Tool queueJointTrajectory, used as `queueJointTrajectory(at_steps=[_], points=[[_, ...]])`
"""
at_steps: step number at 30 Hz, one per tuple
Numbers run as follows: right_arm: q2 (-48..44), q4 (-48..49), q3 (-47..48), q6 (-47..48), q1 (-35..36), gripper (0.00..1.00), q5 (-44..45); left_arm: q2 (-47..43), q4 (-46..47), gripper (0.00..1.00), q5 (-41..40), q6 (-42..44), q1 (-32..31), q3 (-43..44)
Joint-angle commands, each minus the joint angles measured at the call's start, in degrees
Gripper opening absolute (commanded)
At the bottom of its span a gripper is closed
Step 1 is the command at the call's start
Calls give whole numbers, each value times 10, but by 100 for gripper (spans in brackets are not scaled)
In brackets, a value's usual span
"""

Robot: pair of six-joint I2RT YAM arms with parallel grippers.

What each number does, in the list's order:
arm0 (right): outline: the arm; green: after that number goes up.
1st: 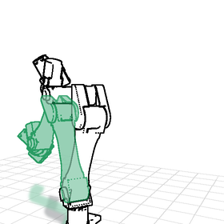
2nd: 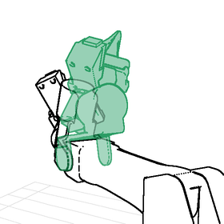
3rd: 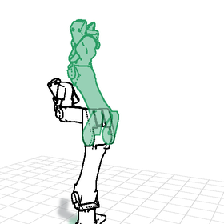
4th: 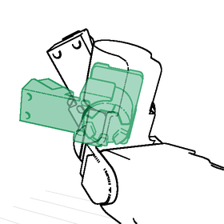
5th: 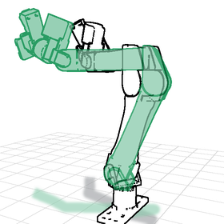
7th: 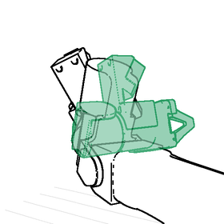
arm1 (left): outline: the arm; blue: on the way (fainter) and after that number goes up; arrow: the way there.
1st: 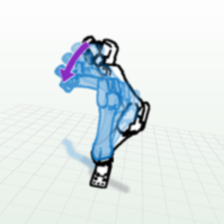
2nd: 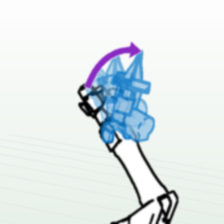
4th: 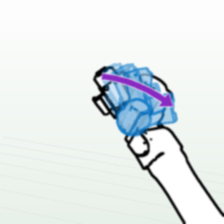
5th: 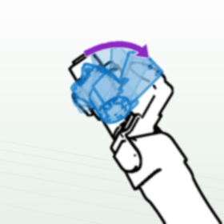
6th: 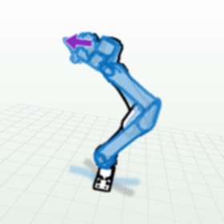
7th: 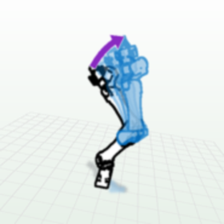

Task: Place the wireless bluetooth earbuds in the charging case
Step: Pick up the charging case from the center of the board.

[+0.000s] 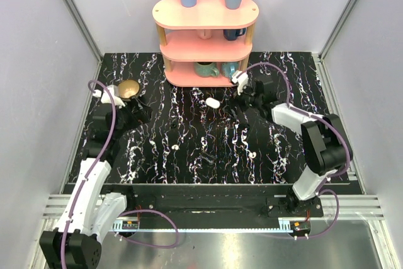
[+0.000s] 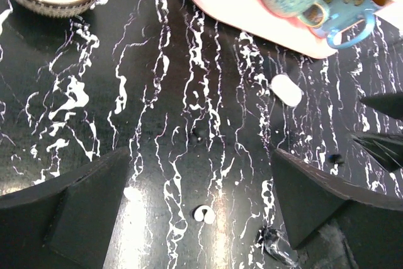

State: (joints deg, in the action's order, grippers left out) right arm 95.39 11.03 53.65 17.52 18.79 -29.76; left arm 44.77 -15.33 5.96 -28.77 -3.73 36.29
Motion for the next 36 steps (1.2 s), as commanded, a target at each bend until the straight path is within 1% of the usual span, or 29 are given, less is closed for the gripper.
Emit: queueJointTrajectory(at_steps=[1,2,4,6,10,13,16,22,26,31,36], points=[[59,-39,76,109,17,97,-19,0,-53,99,38,62,1,75],[71,-60,107,150,24,96,-21,0,-67,99,42,70,1,82],[101,-74,135,171,32,97,-11,-7,-73,99,60,91,1,91],[121,-75,154,175,37,95,-13,-19,-65,99,78,94,1,87],[178,-99,213,175,52,90,-8,-26,-56,99,72,86,1,77],[210,-125,242,175,65,87,16,-23,-55,99,72,86,2,77],[232,-129,254,180,71,85,18,-26,-55,99,70,86,2,77],[262,-145,293,169,77,81,60,-27,-51,99,67,84,2,76],[285,-187,332,163,77,81,68,-24,-50,99,69,80,2,76],[315,-239,378,176,79,72,78,-24,-44,99,72,77,2,72],[309,-247,370,190,81,70,66,-24,-44,99,70,76,2,72]])
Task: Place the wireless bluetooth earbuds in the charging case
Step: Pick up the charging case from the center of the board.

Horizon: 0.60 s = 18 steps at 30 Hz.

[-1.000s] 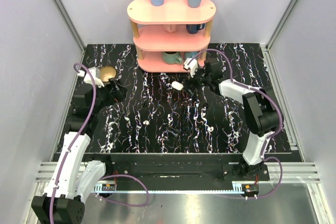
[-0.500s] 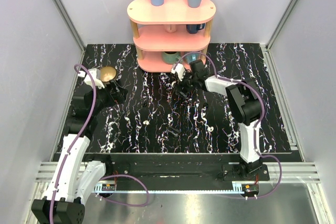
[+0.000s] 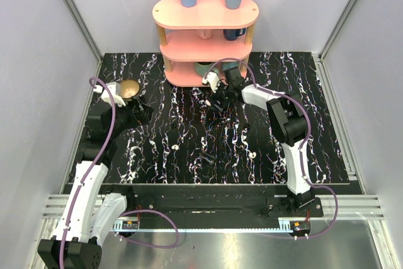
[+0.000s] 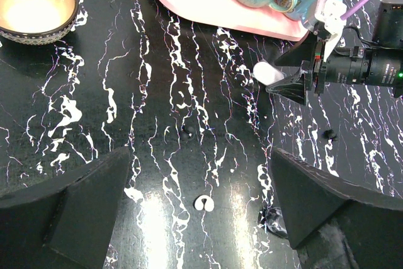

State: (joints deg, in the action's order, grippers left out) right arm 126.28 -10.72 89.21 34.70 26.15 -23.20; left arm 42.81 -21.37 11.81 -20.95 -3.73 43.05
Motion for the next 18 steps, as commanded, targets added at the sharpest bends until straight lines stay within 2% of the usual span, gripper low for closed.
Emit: queueJointTrajectory(at_steps=[1,14,18], points=[[1,-31,15,20,7,70,-1,-4,16,99,11,-2,2,5],[27,-78,54,35,16,66,5,0,25,99,8,-13,3,-1],[28,-82,55,35,16,61,4,0,25,99,7,-12,3,0]])
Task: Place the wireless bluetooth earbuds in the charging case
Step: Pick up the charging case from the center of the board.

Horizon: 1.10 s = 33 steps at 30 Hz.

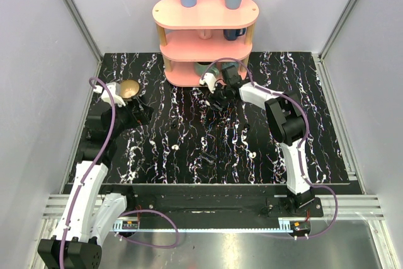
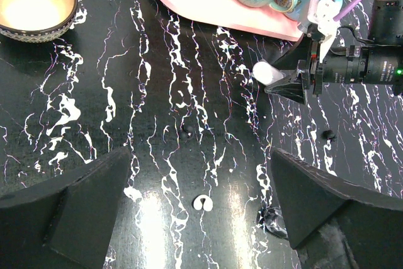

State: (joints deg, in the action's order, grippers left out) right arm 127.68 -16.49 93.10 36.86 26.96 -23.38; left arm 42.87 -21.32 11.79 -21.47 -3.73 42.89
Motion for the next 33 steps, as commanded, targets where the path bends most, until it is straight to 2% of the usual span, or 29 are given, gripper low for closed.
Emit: queueJointTrajectory(at_steps=[1,4,7,11,14,23,27,33], points=[[13,-24,16,16,9,61,5,0,23,99,6,-7,3,2],[11,-27,12,23,10,59,1,2,9,99,4,2,3,10],[6,-27,6,29,10,47,-4,2,-6,99,-7,12,3,18],[-5,-22,3,12,10,37,-13,-1,-7,99,-22,4,3,17],[-23,-6,-6,0,12,34,-13,1,-7,99,-31,-1,3,17],[-166,124,-149,-25,23,25,-11,-9,-14,99,-58,-43,3,13],[-247,144,-208,-25,28,25,-31,-23,18,99,-27,-39,3,-4],[-358,204,-305,-52,44,23,-25,-18,59,99,65,-38,3,-23]])
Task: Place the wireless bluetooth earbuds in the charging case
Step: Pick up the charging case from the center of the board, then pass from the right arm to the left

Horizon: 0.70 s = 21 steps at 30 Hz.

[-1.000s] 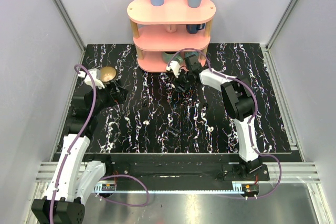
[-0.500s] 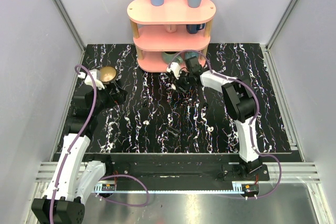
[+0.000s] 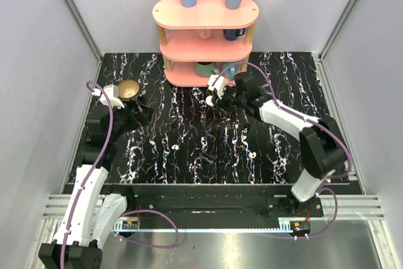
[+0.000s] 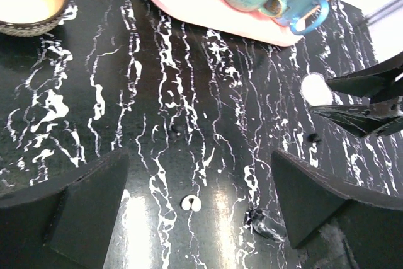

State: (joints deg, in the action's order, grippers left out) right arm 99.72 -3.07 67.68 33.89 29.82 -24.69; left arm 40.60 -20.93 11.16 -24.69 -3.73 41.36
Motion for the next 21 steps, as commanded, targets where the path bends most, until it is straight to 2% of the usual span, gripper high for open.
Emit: queueJointTrajectory(at_steps=[1,10,13,16,17,21], points=[[-91,71,-61,-23,22,23,-12,11,59,99,99,-6,3,-8],[-241,91,-177,-17,74,22,24,53,121,99,282,-31,1,-9],[-283,104,-207,-29,93,22,39,54,156,99,315,-55,-7,-20],[-308,100,-221,-44,110,20,58,46,205,99,328,-86,-39,-47],[-313,98,-222,-47,113,19,61,44,207,99,324,-99,-67,-60],[-329,93,-229,-61,143,18,66,47,244,98,268,-109,-153,-80]])
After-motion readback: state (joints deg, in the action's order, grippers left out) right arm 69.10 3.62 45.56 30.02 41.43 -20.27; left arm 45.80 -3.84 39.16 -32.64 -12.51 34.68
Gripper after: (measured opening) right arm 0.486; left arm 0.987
